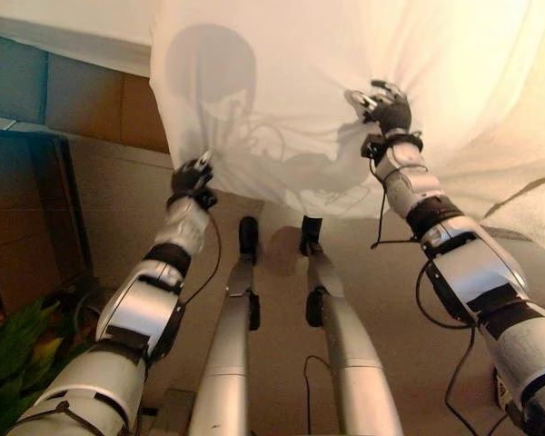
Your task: Make the bed
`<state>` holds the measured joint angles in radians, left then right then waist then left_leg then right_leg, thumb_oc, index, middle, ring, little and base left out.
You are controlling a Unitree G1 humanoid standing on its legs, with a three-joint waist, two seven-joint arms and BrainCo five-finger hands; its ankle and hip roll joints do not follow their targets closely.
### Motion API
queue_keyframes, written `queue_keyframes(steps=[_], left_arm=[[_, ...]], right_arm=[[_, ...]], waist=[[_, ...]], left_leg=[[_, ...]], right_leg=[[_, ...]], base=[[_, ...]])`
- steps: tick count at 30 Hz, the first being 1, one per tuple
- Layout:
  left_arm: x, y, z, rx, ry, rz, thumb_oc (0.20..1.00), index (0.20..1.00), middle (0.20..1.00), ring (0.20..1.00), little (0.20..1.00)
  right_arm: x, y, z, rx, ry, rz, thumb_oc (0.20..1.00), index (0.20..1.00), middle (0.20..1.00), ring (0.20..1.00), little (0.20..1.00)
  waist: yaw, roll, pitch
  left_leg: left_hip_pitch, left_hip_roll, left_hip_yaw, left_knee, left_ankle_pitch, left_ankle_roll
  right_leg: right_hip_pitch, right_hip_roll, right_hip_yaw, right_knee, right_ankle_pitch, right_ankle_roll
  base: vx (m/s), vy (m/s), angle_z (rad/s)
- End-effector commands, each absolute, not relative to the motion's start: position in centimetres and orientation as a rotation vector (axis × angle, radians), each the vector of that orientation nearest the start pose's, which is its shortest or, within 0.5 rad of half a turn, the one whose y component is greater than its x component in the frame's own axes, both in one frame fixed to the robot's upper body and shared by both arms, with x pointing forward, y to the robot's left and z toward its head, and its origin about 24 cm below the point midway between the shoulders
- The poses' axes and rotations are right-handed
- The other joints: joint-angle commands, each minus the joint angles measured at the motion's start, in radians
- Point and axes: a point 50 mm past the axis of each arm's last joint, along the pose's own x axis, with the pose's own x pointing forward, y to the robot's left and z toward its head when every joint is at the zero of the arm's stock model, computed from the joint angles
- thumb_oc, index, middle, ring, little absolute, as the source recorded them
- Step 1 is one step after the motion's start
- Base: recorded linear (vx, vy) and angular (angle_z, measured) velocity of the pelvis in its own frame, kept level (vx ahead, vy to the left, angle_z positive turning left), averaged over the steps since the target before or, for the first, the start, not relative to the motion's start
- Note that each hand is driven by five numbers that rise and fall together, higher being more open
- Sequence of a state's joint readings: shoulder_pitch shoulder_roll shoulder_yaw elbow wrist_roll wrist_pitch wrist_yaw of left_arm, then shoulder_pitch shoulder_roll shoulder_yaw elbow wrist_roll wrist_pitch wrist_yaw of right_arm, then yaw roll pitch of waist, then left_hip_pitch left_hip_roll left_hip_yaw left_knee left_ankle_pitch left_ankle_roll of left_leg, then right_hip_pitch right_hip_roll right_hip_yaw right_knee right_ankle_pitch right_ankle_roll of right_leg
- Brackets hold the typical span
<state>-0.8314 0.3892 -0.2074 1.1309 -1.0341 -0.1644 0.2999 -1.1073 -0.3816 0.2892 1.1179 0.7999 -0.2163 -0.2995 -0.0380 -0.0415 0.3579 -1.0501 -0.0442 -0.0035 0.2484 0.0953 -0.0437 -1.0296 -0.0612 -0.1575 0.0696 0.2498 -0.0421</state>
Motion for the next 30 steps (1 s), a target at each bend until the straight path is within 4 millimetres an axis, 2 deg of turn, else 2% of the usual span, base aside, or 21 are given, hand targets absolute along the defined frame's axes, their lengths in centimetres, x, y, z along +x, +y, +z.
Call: queue_keyframes(steps=[1, 2, 3, 4, 5, 7, 9, 10, 11, 18, 22, 23, 24, 25, 26, 27, 28, 29, 30], left_arm=[[38.5, 24.5, 9.6, -0.564, 0.071, 0.524, 1.0, 1.0, 1.0, 1.0, 1.0], [37.8, 24.3, 8.0, -0.579, 0.109, 0.538, 1.0, 1.0, 1.0, 1.0, 1.0], [37.8, 24.3, 7.9, -0.579, 0.108, 0.537, 1.0, 1.0, 1.0, 1.0, 1.0], [36.8, 24.0, 5.8, -0.595, 0.149, 0.549, 1.0, 1.0, 1.0, 1.0, 1.0], [36.1, 23.8, 4.7, -0.597, 0.173, 0.556, 1.0, 1.0, 1.0, 1.0, 1.0], [35.0, 23.8, 2.7, -0.611, 0.224, 0.587, 1.0, 1.0, 1.0, 1.0, 1.0], [34.5, 24.0, 2.0, -0.605, 0.245, 0.601, 1.0, 1.0, 1.0, 1.0, 1.0], [33.5, 23.9, 0.4, -0.605, 0.302, 0.628, 1.0, 1.0, 1.0, 1.0, 1.0], [33.1, 23.9, -0.2, -0.602, 0.325, 0.639, 1.0, 1.0, 1.0, 1.0, 1.0], [30.5, 23.3, -3.6, -0.582, 0.439, 0.659, 1.0, 1.0, 1.0, 1.0, 1.0], [28.7, 23.0, -5.5, -0.552, 0.493, 0.637, 1.0, 1.0, 1.0, 1.0, 1.0], [27.5, 23.2, -6.4, -0.51, 0.513, 0.615, 1.0, 1.0, 1.0, 1.0, 1.0], [27.4, 23.2, -6.5, -0.509, 0.516, 0.616, 1.0, 1.0, 1.0, 1.0, 1.0], [26.0, 23.7, -7.6, -0.469, 0.553, 0.609, 1.0, 1.0, 1.0, 1.0, 1.0], [25.9, 23.7, -7.7, -0.468, 0.556, 0.609, 1.0, 1.0, 1.0, 1.0, 1.0], [23.7, 23.9, -9.2, -0.44, 0.62, 0.598, 1.0, 1.0, 1.0, 1.0, 1.0], [22.6, 24.3, -9.9, -0.414, 0.65, 0.595, 1.0, 1.0, 1.0, 1.0, 1.0], [22.6, 24.3, -9.9, -0.414, 0.65, 0.595, 1.0, 1.0, 1.0, 1.0, 1.0], [20.4, 24.6, -11.1, -0.334, 0.725, 0.564, 1.0, 1.0, 1.0, 1.0, 1.0]], right_arm=[[37.8, -24.4, 6.9, 0.185, 0.266, -0.538, 1.0, 1.0, 1.0, 1.0, 1.0], [36.8, -24.6, 5.1, 0.179, 0.317, -0.553, 1.0, 1.0, 1.0, 1.0, 1.0], [36.8, -24.6, 5.0, 0.178, 0.316, -0.554, 1.0, 1.0, 1.0, 1.0, 1.0], [35.4, -24.9, 2.8, 0.142, 0.377, -0.561, 1.0, 1.0, 1.0, 1.0, 1.0], [34.5, -25.0, 1.5, 0.054, 0.425, -0.556, 1.0, 1.0, 1.0, 1.0, 1.0], [33.2, -25.4, -0.1, 0.02, 0.474, -0.565, 1.0, 1.0, 1.0, 1.0, 1.0], [32.8, -25.5, -0.5, -0.01, 0.489, -0.567, 1.0, 1.0, 1.0, 1.0, 1.0], [32.4, -25.5, -1.0, -0.026, 0.506, -0.568, 1.0, 1.0, 1.0, 1.0, 1.0], [32.1, -25.6, -1.3, -0.041, 0.517, -0.569, 1.0, 1.0, 1.0, 1.0, 1.0], [30.1, -25.6, -3.5, -0.078, 0.577, -0.572, 1.0, 1.0, 1.0, 1.0, 1.0], [28.3, -25.0, -5.4, -0.108, 0.622, -0.528, 1.0, 1.0, 1.0, 1.0, 1.0], [27.3, -25.0, -6.3, -0.11, 0.635, -0.503, 1.0, 1.0, 1.0, 1.0, 1.0], [27.1, -25.0, -6.4, -0.111, 0.638, -0.503, 1.0, 1.0, 1.0, 1.0, 1.0], [26.1, -25.1, -7.1, -0.1, 0.647, -0.479, 1.0, 1.0, 1.0, 1.0, 1.0], [26.0, -25.1, -7.2, -0.1, 0.649, -0.479, 1.0, 1.0, 1.0, 1.0, 1.0], [24.6, -24.9, -8.1, -0.048, 0.666, -0.455, 1.0, 1.0, 1.0, 1.0, 1.0], [23.7, -25.0, -8.8, -0.044, 0.689, -0.445, 1.0, 1.0, 1.0, 1.0, 1.0], [23.7, -25.0, -8.8, -0.044, 0.69, -0.445, 1.0, 1.0, 1.0, 1.0, 1.0], [22.1, -25.1, -9.7, -0.059, 0.73, -0.403, 1.0, 1.0, 1.0, 1.0, 1.0]], waist=[[0.005, 0.066, 0.162], [0.007, 0.068, 0.162], [0.006, 0.068, 0.162], [0.006, 0.069, 0.162], [0.006, 0.07, 0.162], [0.008, 0.069, 0.162], [0.008, 0.07, 0.162], [0.009, 0.068, 0.162], [0.011, 0.068, 0.162], [0.015, 0.067, 0.162], [0.014, 0.054, 0.162], [0.014, 0.052, 0.162], [0.013, 0.052, 0.162], [0.016, 0.048, 0.162], [0.016, 0.048, 0.162], [0.013, 0.037, 0.121], [0.015, 0.037, 0.087], [0.015, 0.038, 0.085], [0.016, 0.037, 0.031]], left_leg=[[0.065, -0.023, 0.022, -0.053, -0.039, -0.01], [0.089, -0.022, 0.013, -0.054, -0.059, -0.015], [0.075, -0.024, 0.023, -0.056, -0.038, -0.01], [0.095, -0.023, 0.015, -0.054, -0.056, -0.015], [0.104, -0.024, 0.014, -0.052, -0.058, -0.015], [0.116, -0.026, 0.014, -0.047, -0.059, -0.013], [0.121, -0.026, 0.015, -0.044, -0.059, -0.013], [0.138, -0.027, 0.015, -0.035, -0.061, -0.011], [0.146, -0.029, 0.015, -0.028, -0.061, -0.01], [0.282, -0.043, 0.0, -0.01, -0.075, -0.003], [0.438, -0.051, -0.007, -0.01, -0.091, 0.007], [0.514, -0.052, -0.004, -0.03, -0.067, 0.015], [0.52, -0.052, -0.005, -0.034, -0.066, 0.015], [0.641, -0.05, -0.009, -0.069, -0.068, 0.017], [0.647, -0.05, -0.009, -0.073, -0.067, 0.016], [0.735, -0.044, -0.007, -0.111, -0.068, 0.017], [0.77, -0.042, -0.008, -0.131, -0.067, 0.019], [0.768, -0.042, -0.008, -0.134, -0.063, 0.019], [0.832, -0.037, -0.002, -0.167, -0.064, 0.02]], right_leg=[[0.011, -0.027, -0.013, 0.15, -0.173, 0.127], [0.031, -0.022, -0.003, 0.155, -0.194, 0.135], [0.02, -0.026, -0.013, 0.15, -0.175, 0.128], [0.038, -0.023, -0.004, 0.158, -0.194, 0.134], [0.046, -0.023, -0.007, 0.164, -0.199, 0.133], [0.056, -0.023, -0.01, 0.177, -0.205, 0.132], [0.059, -0.025, -0.011, 0.189, -0.208, 0.131], [0.071, -0.028, -0.012, 0.212, -0.217, 0.129], [0.078, -0.029, -0.012, 0.225, -0.22, 0.127], [0.212, -0.038, -0.021, 0.278, -0.264, 0.117], [0.375, -0.036, -0.023, 0.28, -0.284, 0.114], [0.46, -0.037, -0.035, 0.254, -0.261, 0.108], [0.466, -0.036, -0.036, 0.25, -0.261, 0.108], [0.586, -0.031, -0.036, 0.216, -0.261, 0.114], [0.592, -0.03, -0.037, 0.212, -0.26, 0.114], [0.688, -0.021, -0.036, 0.164, -0.253, 0.121], [0.726, -0.016, -0.031, 0.138, -0.251, 0.124], [0.725, -0.016, -0.032, 0.134, -0.247, 0.124], [0.789, -0.009, -0.03, 0.091, -0.246, 0.131]], base=[[0.01, 0.016, 0.07], [-0.02, 0.011, 0.04], [0.0, 0.0, 0.0], [-0.04, 0.003, -0.06], [0.0, -0.01, -0.09], [-0.05, -0.015, -0.12], [-0.05, -0.011, -0.13], [-0.06, -0.019, -0.08], [-0.08, -0.024, -0.01], [-0.05, -0.021, 0.08], [-0.02, 0.006, 0.11], [-0.05, 0.017, 0.0], [-0.01, 0.031, 0.02], [0.06, 0.017, 0.02], [0.14, 0.013, -0.02], [0.16, 0.005, -0.12], [0.16, 0.007, -0.19], [0.17, 0.01, -0.37], [0.09, 0.001, -0.38]])
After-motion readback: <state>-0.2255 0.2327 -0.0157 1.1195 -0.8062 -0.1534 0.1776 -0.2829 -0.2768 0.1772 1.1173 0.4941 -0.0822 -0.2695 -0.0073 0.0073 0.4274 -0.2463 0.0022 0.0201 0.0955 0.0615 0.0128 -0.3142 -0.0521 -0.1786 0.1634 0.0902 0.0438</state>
